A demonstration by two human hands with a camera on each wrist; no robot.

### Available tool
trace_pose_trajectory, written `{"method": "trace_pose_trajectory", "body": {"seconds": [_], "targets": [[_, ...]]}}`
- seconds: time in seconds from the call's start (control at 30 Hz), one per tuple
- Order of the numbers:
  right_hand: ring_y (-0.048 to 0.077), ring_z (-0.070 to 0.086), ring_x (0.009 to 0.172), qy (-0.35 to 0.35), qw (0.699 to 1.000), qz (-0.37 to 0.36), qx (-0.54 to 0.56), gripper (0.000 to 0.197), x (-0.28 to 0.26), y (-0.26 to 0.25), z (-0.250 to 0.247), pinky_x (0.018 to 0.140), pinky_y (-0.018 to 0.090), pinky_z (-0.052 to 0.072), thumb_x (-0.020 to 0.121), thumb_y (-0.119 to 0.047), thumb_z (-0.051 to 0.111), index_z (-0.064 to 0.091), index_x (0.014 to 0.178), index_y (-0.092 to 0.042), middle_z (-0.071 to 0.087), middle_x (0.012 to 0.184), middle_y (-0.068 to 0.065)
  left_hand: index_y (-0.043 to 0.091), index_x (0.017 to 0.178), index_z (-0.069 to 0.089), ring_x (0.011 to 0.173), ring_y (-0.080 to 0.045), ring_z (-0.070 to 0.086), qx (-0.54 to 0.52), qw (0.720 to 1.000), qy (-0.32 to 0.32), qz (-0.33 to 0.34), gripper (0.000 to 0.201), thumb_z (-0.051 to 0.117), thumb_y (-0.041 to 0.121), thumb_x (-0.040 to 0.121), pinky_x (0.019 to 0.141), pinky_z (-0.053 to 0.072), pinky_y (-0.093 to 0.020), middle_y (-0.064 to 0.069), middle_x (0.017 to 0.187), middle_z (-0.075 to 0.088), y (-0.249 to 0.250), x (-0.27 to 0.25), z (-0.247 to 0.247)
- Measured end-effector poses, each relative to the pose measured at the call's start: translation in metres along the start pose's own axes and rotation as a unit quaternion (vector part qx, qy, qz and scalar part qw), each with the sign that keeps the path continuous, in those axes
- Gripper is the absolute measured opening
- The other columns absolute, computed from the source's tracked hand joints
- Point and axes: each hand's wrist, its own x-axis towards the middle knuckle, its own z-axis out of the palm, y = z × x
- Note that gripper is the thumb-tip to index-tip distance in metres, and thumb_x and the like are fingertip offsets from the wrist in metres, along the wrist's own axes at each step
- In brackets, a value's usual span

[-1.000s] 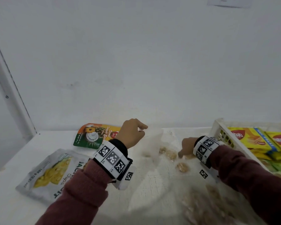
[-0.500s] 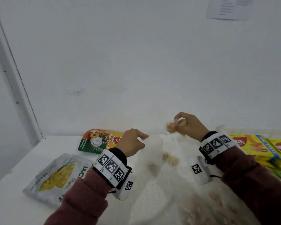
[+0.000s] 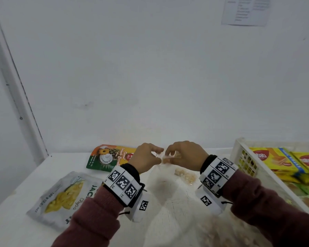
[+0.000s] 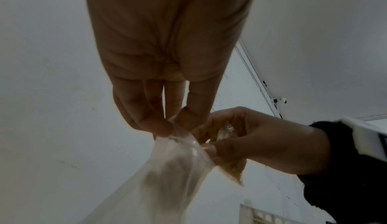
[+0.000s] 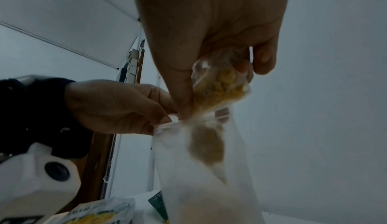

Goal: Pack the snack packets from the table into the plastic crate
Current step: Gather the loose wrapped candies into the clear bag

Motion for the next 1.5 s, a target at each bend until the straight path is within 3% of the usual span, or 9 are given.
{"method": "trace_pose_trajectory", "body": {"seconds": [0.13, 0.27, 0.5, 0.67, 0.87, 1.03, 1.23, 1.37, 1.5], "targets": [[0.006, 0.047, 0.084, 0.016, 0.988, 0.003, 0.153, 0.03, 0.0, -0.002, -0.01, 0.083, 0.023, 0.04, 0.085, -0.037, 0.062, 0.057, 0.114, -0.03, 0.049, 0.1, -0.006, 0.01, 0.117, 0.063, 0.06, 0.003, 0.046, 0.0, 1.0, 0.01, 0.0, 0.038, 0.061, 0.002, 0.08, 0.052, 0.036, -0.006, -0.002, 0.121, 0.062, 0.001, 0.001, 0.0], [0.011, 0.041, 0.078, 0.075, 0.92, 0.0, 0.385, 0.014, 0.002, -0.007, -0.016, 0.073, 0.023, 0.036, 0.079, -0.024, 0.04, 0.046, 0.091, -0.026, 0.042, 0.089, -0.004, 0.011, 0.121, 0.061, 0.06, 0.003, 0.045, 0.011, 1.0, 0.007, 0.002, 0.041, 0.06, 0.002, 0.081, 0.062, 0.038, -0.011, -0.002, 0.121, 0.061, 0.004, 0.001, 0.001], [0.012, 0.053, 0.066, 0.065, 0.956, -0.033, 0.284, 0.024, 0.006, 0.001, -0.007, 0.058, 0.01, 0.04, 0.083, -0.004, 0.059, 0.046, 0.081, -0.025, 0.052, 0.084, -0.009, 0.001, 0.103, 0.065, 0.058, -0.002, 0.046, 0.009, 0.999, 0.014, -0.031, 0.025, 0.062, 0.003, 0.078, 0.053, 0.033, -0.013, -0.004, 0.089, 0.055, 0.004, 0.0, 0.003], [0.01, 0.055, 0.07, 0.046, 0.969, -0.034, 0.24, 0.012, 0.007, 0.01, -0.007, 0.066, 0.011, 0.04, 0.08, -0.008, 0.066, 0.063, 0.081, -0.02, 0.064, 0.084, -0.003, 0.004, 0.112, 0.065, 0.093, -0.027, 0.063, -0.044, 0.998, 0.02, -0.048, 0.036, 0.061, -0.002, 0.077, 0.076, 0.042, -0.02, -0.006, 0.113, 0.064, 0.003, 0.0, 0.004], [0.0, 0.045, 0.109, -0.042, 0.989, -0.044, 0.135, 0.036, 0.009, 0.012, -0.007, 0.095, 0.016, 0.029, 0.089, -0.011, 0.056, 0.059, 0.124, -0.019, 0.06, 0.122, -0.007, 0.009, 0.112, 0.066, 0.058, -0.003, 0.053, -0.074, 0.996, 0.038, -0.026, 0.036, 0.058, -0.003, 0.079, 0.063, 0.042, -0.015, -0.002, 0.101, 0.06, 0.005, 0.003, 0.005], [0.011, 0.051, 0.099, 0.052, 0.95, 0.036, 0.307, 0.023, 0.021, 0.038, -0.003, 0.077, 0.005, 0.038, 0.085, -0.003, 0.06, 0.057, 0.105, -0.013, 0.057, 0.105, -0.003, 0.005, 0.119, 0.061, 0.077, -0.014, 0.054, -0.063, 0.995, 0.064, -0.038, 0.039, 0.057, -0.001, 0.081, 0.084, 0.047, -0.027, -0.008, 0.12, 0.062, 0.001, 0.009, 0.004], [0.024, 0.049, 0.12, -0.249, 0.948, 0.198, -0.02, 0.066, 0.025, 0.069, 0.043, 0.1, 0.031, 0.041, 0.077, -0.04, 0.071, 0.047, 0.128, -0.006, 0.051, 0.13, 0.008, 0.005, 0.118, 0.062, 0.069, -0.01, 0.055, -0.056, 0.996, 0.053, -0.04, 0.037, 0.056, -0.002, 0.082, 0.084, 0.046, -0.027, -0.007, 0.123, 0.061, -0.007, 0.01, 0.005], [0.025, 0.058, 0.109, -0.283, 0.931, 0.214, -0.091, 0.08, 0.03, 0.082, 0.064, 0.095, 0.038, 0.049, 0.059, -0.051, 0.079, 0.052, 0.121, -0.008, 0.059, 0.122, 0.007, 0.007, 0.118, 0.062, 0.071, -0.011, 0.054, -0.047, 0.997, 0.049, -0.043, 0.037, 0.057, 0.0, 0.082, 0.082, 0.048, -0.028, -0.007, 0.121, 0.06, -0.009, 0.014, 0.005], [0.02, 0.061, 0.088, -0.312, 0.924, 0.211, -0.069, 0.042, 0.037, 0.078, 0.055, 0.075, 0.029, 0.052, 0.069, -0.03, 0.078, 0.055, 0.095, -0.007, 0.061, 0.097, 0.006, 0.008, 0.117, 0.063, 0.075, -0.011, 0.054, -0.038, 0.997, 0.052, -0.045, 0.036, 0.056, 0.001, 0.082, 0.082, 0.049, -0.028, -0.006, 0.12, 0.061, -0.012, 0.016, 0.003]]}}
